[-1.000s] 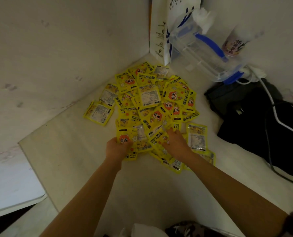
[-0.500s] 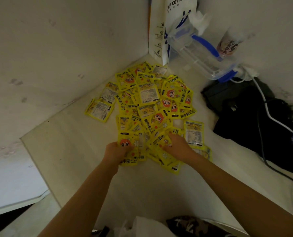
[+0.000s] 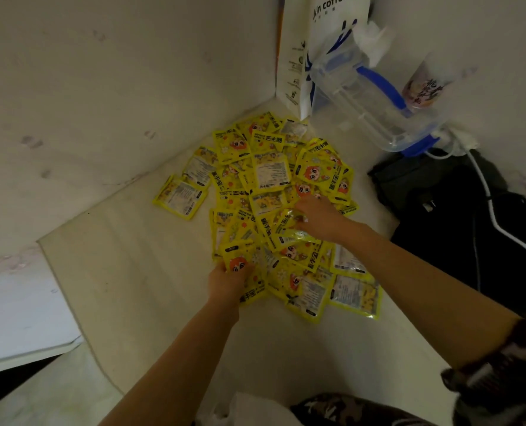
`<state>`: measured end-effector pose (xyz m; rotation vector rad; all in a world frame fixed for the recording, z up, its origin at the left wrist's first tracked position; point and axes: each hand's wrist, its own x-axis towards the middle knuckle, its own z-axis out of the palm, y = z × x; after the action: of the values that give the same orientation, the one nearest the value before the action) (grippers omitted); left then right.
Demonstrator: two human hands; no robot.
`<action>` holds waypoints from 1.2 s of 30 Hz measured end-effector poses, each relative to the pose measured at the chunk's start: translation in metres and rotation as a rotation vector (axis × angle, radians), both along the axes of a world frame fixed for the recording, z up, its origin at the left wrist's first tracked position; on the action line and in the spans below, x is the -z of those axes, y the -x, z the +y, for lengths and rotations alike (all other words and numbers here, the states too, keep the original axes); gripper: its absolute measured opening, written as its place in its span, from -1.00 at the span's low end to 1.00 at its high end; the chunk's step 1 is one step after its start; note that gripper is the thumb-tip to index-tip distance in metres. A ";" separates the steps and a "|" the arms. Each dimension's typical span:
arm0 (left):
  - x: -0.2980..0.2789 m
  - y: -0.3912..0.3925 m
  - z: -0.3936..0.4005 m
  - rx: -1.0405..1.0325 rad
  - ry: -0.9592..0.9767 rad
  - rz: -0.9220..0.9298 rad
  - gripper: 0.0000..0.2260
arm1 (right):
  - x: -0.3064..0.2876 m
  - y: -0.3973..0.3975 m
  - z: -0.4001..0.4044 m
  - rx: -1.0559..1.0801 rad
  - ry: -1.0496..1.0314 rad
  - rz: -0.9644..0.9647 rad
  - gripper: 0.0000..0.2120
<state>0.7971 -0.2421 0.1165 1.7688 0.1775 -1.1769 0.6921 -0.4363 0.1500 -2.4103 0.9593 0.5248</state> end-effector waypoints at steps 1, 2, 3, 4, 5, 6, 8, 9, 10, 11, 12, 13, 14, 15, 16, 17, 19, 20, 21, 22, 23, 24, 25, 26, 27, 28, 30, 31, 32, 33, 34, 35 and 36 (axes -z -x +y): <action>0.001 0.002 -0.002 -0.025 -0.006 0.013 -0.76 | 0.003 -0.003 -0.004 -0.046 0.020 0.029 -0.63; 0.003 0.003 -0.004 -0.041 -0.012 0.025 -0.76 | 0.007 -0.005 -0.006 -0.078 0.032 0.051 -0.59; 0.004 0.003 -0.007 -0.048 -0.019 0.034 -0.77 | 0.010 -0.006 -0.009 -0.084 0.020 0.081 -0.56; 0.004 0.002 -0.008 -0.046 -0.025 0.034 -0.78 | 0.013 -0.007 -0.011 -0.079 -0.003 0.096 -0.53; 0.005 0.001 -0.009 -0.042 -0.030 0.025 -0.81 | 0.017 -0.008 -0.012 -0.073 -0.020 0.106 -0.51; 0.006 -0.001 -0.010 -0.037 -0.037 0.016 -0.83 | 0.021 -0.008 -0.014 -0.065 -0.029 0.108 -0.51; 0.006 -0.005 -0.009 -0.020 -0.056 -0.001 -0.85 | 0.026 -0.008 -0.013 -0.048 -0.024 0.115 -0.53; 0.007 -0.008 -0.007 -0.005 -0.062 -0.011 -0.86 | 0.028 -0.008 -0.013 -0.045 -0.012 0.124 -0.54; 0.008 -0.010 -0.005 0.010 -0.069 -0.019 -0.86 | 0.029 -0.008 -0.012 -0.045 -0.003 0.138 -0.55; 0.008 -0.012 -0.003 0.024 -0.076 -0.024 -0.86 | 0.030 -0.008 -0.010 -0.046 0.012 0.149 -0.55; 0.008 -0.015 -0.001 0.034 -0.085 -0.026 -0.85 | 0.031 -0.007 -0.009 -0.044 0.027 0.156 -0.54; 0.008 -0.017 0.001 0.035 -0.087 -0.029 -0.86 | 0.031 -0.006 -0.007 -0.042 0.041 0.154 -0.54; 0.007 -0.019 0.004 0.033 -0.081 -0.031 -0.88 | 0.031 -0.005 -0.006 -0.041 0.047 0.147 -0.54; 0.007 -0.021 0.006 0.034 -0.072 -0.035 -0.88 | 0.030 -0.004 -0.004 -0.041 0.051 0.139 -0.55; 0.006 -0.023 0.009 0.039 -0.066 -0.042 -0.89 | 0.029 -0.002 -0.002 -0.037 0.051 0.134 -0.56; 0.006 -0.025 0.011 0.041 -0.062 -0.049 -0.88 | 0.027 -0.001 0.000 -0.031 0.042 0.127 -0.57; 0.005 -0.028 0.017 0.031 -0.050 -0.063 -0.86 | 0.023 0.004 0.005 0.011 -0.006 0.091 -0.59; 0.005 -0.029 0.020 0.022 -0.043 -0.068 -0.86 | 0.022 0.007 0.007 0.040 -0.042 0.062 -0.60; 0.005 -0.030 0.023 0.007 -0.030 -0.073 -0.86 | 0.021 0.010 0.010 0.063 -0.073 0.029 -0.60; 0.004 -0.030 0.025 -0.010 -0.017 -0.075 -0.87 | 0.019 0.013 0.013 0.079 -0.099 0.004 -0.60; 0.003 -0.031 0.028 -0.024 -0.001 -0.071 -0.85 | 0.018 0.015 0.015 0.090 -0.114 -0.010 -0.58; 0.002 -0.031 0.030 -0.033 0.015 -0.064 -0.82 | 0.018 0.018 0.018 0.100 -0.120 -0.012 -0.55; 0.001 -0.031 0.032 -0.040 0.031 -0.058 -0.79 | 0.017 0.021 0.020 0.115 -0.121 -0.015 -0.54; 0.000 -0.031 0.034 -0.045 0.049 -0.054 -0.77 | 0.016 0.024 0.023 0.139 -0.125 -0.033 -0.55; -0.001 -0.031 0.037 -0.050 0.068 -0.054 -0.77 | 0.015 0.027 0.026 0.173 -0.133 -0.070 -0.57; -0.002 -0.030 0.039 -0.054 0.085 -0.053 -0.76 | 0.013 0.031 0.029 0.219 -0.148 -0.112 -0.59; -0.003 -0.027 0.043 -0.057 0.118 -0.050 -0.79 | 0.009 0.040 0.037 0.314 -0.172 -0.190 -0.60; -0.004 -0.025 0.044 -0.055 0.136 -0.050 -0.83 | 0.007 0.045 0.042 0.357 -0.175 -0.225 -0.59; -0.005 -0.022 0.045 -0.047 0.147 -0.051 -0.88 | 0.006 0.051 0.046 0.404 -0.181 -0.257 -0.60; -0.005 -0.020 0.047 -0.038 0.150 -0.053 -0.91 | 0.005 0.056 0.052 0.449 -0.187 -0.289 -0.61; -0.005 -0.017 0.048 -0.024 0.151 -0.057 -0.92 | 0.005 0.062 0.057 0.493 -0.193 -0.314 -0.62; -0.005 -0.015 0.049 -0.005 0.155 -0.062 -0.92 | 0.005 0.068 0.064 0.535 -0.200 -0.333 -0.62; -0.006 -0.012 0.050 0.016 0.163 -0.063 -0.92 | 0.004 0.074 0.071 0.585 -0.199 -0.345 -0.61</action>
<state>0.8087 -0.1917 0.1223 1.6640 0.0293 -1.1132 0.6179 -0.3649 0.1460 -1.8370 1.3038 -0.0116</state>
